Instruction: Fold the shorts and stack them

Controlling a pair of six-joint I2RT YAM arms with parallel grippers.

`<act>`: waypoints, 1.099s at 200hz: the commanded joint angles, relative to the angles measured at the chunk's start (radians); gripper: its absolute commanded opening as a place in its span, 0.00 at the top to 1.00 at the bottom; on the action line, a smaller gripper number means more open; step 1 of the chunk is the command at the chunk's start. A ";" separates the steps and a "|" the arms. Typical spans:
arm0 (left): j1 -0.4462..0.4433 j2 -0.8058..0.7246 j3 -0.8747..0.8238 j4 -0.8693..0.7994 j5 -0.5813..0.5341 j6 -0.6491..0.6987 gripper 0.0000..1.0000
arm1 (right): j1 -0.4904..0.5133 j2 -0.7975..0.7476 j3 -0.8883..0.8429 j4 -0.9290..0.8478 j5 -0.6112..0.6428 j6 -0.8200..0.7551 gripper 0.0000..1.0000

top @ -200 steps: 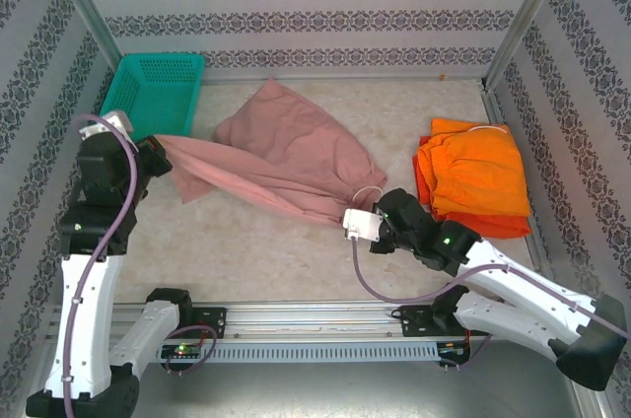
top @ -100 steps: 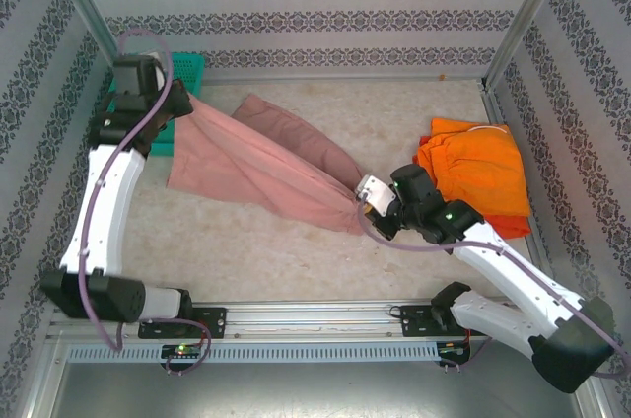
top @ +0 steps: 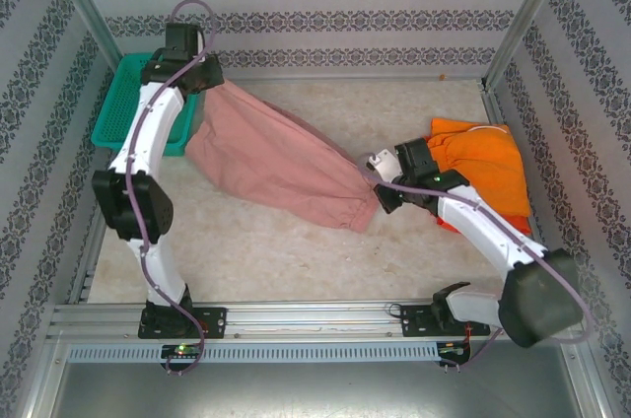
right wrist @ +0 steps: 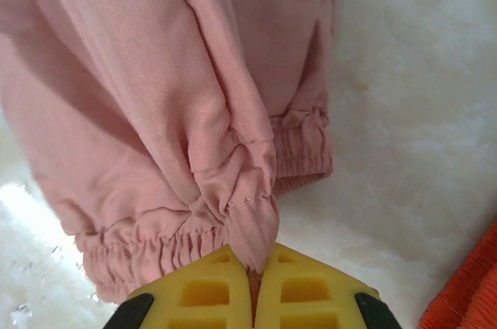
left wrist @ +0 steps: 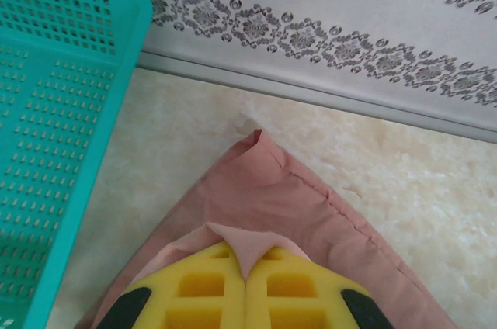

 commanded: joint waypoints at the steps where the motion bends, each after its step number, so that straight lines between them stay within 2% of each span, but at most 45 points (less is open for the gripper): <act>1: 0.004 0.109 0.122 -0.015 -0.021 0.005 1.00 | -0.042 0.088 0.054 -0.024 0.057 0.097 1.00; 6: 0.004 0.141 0.151 -0.011 -0.011 -0.002 0.98 | -0.054 0.111 0.069 -0.025 0.073 0.130 0.98; 16: 0.004 0.210 0.230 -0.009 0.010 -0.010 0.89 | -0.080 0.168 0.108 -0.032 0.103 0.200 0.82; 25: 0.004 0.287 0.329 -0.030 0.028 -0.019 0.70 | -0.106 0.217 0.153 -0.049 0.105 0.255 0.61; 29: 0.004 0.324 0.383 -0.047 0.033 -0.025 0.58 | -0.118 0.236 0.174 -0.057 0.107 0.280 0.53; 34: 0.004 0.367 0.462 -0.076 0.039 -0.030 0.45 | -0.135 0.254 0.196 -0.064 0.115 0.324 0.46; 42: 0.004 0.435 0.597 -0.136 0.051 -0.037 0.33 | -0.165 0.267 0.223 -0.073 0.115 0.393 0.39; 56: 0.004 0.496 0.785 -0.238 0.064 -0.051 0.21 | -0.221 0.238 0.233 -0.060 0.048 0.503 0.28; 68: 0.003 0.453 0.795 -0.269 0.084 -0.066 0.17 | -0.241 0.171 0.215 -0.024 -0.008 0.585 0.22; 86: -0.013 0.299 0.626 -0.258 0.120 -0.053 0.12 | -0.204 0.071 0.186 0.031 -0.095 0.672 0.19; 99: -0.033 0.151 0.397 -0.190 0.132 -0.040 0.08 | -0.145 0.036 0.189 0.044 -0.150 0.701 0.16; 110: -0.049 0.003 0.140 -0.061 0.161 -0.051 0.00 | -0.090 0.029 0.192 0.049 -0.160 0.734 0.14; 131: -0.060 -0.237 -0.334 0.244 0.227 -0.142 0.00 | -0.009 0.048 0.164 0.121 -0.206 0.810 0.11; 145: -0.063 -0.329 -0.547 0.378 0.259 -0.199 0.00 | 0.013 0.087 0.153 0.151 -0.227 0.859 0.11; 162: -0.070 -0.369 -0.727 0.503 0.281 -0.241 0.00 | 0.019 0.146 0.159 0.150 -0.244 0.863 0.10; 182: -0.071 -0.351 -0.863 0.616 0.264 -0.263 0.00 | 0.007 0.227 0.165 0.143 -0.220 0.838 0.09; 220: -0.071 -0.251 -0.971 0.768 0.227 -0.253 0.00 | -0.053 0.392 0.224 0.096 -0.223 0.786 0.09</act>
